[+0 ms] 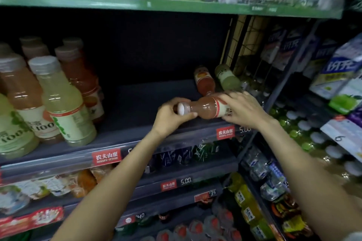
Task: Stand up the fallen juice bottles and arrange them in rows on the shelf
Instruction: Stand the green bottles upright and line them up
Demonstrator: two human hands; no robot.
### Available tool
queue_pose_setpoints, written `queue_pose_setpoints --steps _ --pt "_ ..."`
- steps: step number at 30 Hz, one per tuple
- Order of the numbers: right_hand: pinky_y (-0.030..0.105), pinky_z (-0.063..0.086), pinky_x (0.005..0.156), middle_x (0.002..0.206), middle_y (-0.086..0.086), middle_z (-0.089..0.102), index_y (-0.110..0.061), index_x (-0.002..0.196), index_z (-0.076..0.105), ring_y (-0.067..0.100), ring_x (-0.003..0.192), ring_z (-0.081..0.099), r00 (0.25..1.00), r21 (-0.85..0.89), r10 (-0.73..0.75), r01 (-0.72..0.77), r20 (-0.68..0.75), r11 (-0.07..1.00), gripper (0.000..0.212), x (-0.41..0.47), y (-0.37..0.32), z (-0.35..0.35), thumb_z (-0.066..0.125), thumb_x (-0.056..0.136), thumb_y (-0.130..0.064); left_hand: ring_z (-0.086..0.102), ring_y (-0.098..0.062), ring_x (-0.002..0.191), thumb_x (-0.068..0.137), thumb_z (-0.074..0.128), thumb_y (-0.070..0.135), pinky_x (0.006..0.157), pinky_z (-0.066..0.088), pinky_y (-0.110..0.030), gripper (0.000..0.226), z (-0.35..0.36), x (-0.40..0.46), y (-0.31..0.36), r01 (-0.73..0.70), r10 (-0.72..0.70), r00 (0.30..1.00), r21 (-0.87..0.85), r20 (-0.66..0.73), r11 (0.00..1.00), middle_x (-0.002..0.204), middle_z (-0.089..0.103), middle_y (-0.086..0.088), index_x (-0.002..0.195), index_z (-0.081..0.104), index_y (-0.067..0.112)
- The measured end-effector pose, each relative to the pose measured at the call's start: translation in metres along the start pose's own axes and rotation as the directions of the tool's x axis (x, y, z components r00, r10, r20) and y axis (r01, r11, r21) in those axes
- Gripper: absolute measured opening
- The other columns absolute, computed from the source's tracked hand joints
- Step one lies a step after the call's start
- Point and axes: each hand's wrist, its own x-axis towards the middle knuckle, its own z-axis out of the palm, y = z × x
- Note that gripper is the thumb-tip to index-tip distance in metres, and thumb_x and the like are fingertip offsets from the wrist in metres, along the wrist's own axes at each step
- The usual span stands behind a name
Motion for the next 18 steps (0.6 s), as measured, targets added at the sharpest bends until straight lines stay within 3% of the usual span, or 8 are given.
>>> queue_pose_setpoints --steps 3,6,9,12,15,18 --pt "0.040 0.043 0.085 0.111 0.010 0.058 -0.019 0.132 0.048 0.033 0.104 0.057 0.982 0.136 0.011 0.016 -0.190 0.991 0.075 -0.001 -0.004 -0.006 0.079 0.065 -0.031 0.066 -0.003 0.091 0.074 0.080 0.007 0.078 0.048 -0.014 0.040 0.000 -0.007 0.025 -0.088 0.048 0.988 -0.270 -0.149 0.959 0.098 0.069 0.006 0.108 0.063 0.020" --pt "0.037 0.044 0.084 0.113 0.005 0.057 -0.021 0.132 0.047 0.025 0.104 0.055 0.953 0.347 0.097 0.009 -0.288 0.938 0.078 0.008 -0.024 -0.017 0.081 0.063 -0.037 0.065 -0.003 0.101 0.081 0.073 0.004 0.082 0.048 -0.015 0.043 -0.011 -0.008 0.049 -0.229 0.095 0.936 -0.379 -0.340 0.897 0.108 0.068 0.004 0.118 0.057 0.020" --pt "0.030 0.048 0.085 0.119 0.002 0.060 -0.021 0.134 0.044 0.014 0.104 0.056 0.950 0.612 0.161 0.039 -0.269 0.790 0.081 0.028 -0.058 -0.018 0.084 0.065 -0.035 0.059 -0.001 0.113 0.091 0.063 0.009 0.087 0.046 -0.014 0.047 -0.023 -0.009 0.054 -0.298 0.201 0.899 -0.206 -0.390 0.932 0.120 0.062 0.006 0.135 0.047 0.011" --pt "0.024 0.049 0.084 0.114 -0.003 0.063 -0.020 0.132 0.043 0.009 0.101 0.060 0.958 0.866 0.236 0.022 -0.160 0.500 0.077 0.053 -0.102 -0.005 0.084 0.066 -0.024 0.050 -0.002 0.126 0.094 0.060 0.021 0.099 0.042 -0.017 0.056 -0.035 -0.011 0.036 -0.268 0.260 0.897 0.029 -0.358 0.963 0.139 0.052 0.001 0.145 0.037 0.014" --pt "0.017 0.049 0.080 0.107 -0.007 0.062 -0.018 0.130 0.043 0.005 0.097 0.062 0.967 0.969 0.246 0.004 -0.067 0.247 0.073 0.074 -0.140 0.011 0.082 0.069 -0.012 0.041 -0.003 0.133 0.093 0.057 0.032 0.109 0.036 -0.024 0.059 -0.055 -0.011 0.015 -0.226 0.241 0.892 0.084 -0.382 0.970 0.146 0.042 0.005 0.147 0.034 0.025" --pt "0.011 0.049 0.075 0.108 -0.009 0.061 -0.022 0.132 0.040 -0.004 0.093 0.060 0.978 0.995 0.210 -0.032 0.011 0.097 0.074 0.091 -0.164 0.020 0.081 0.071 -0.011 0.041 -0.002 0.132 0.090 0.057 0.038 0.110 0.036 -0.026 0.061 -0.075 -0.012 0.000 -0.189 0.208 0.895 0.089 -0.394 0.978 0.144 0.044 0.006 0.147 0.035 0.030"
